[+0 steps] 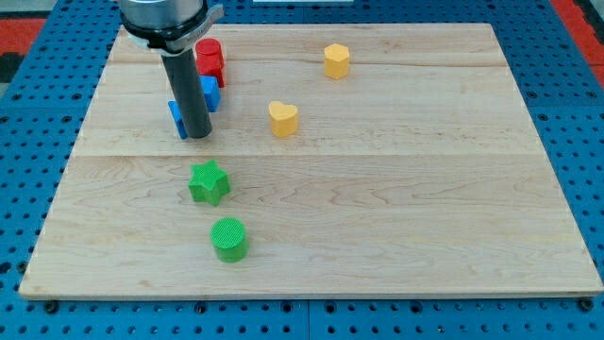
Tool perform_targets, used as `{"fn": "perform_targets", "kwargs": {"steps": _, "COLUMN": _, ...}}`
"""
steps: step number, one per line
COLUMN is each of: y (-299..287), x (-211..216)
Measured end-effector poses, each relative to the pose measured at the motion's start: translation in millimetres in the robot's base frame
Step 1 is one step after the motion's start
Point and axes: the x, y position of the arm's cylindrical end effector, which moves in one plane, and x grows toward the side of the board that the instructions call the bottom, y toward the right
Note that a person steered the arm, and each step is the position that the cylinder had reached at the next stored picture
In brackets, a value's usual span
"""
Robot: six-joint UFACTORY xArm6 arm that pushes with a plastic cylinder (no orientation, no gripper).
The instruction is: Push the green star to the right and slightly up
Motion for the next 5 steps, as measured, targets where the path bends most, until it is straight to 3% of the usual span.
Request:
{"fn": "perform_targets", "kwargs": {"steps": 1, "y": 0.1, "x": 26.5}}
{"fn": "perform_targets", "kwargs": {"steps": 5, "y": -3.0, "x": 41.6}}
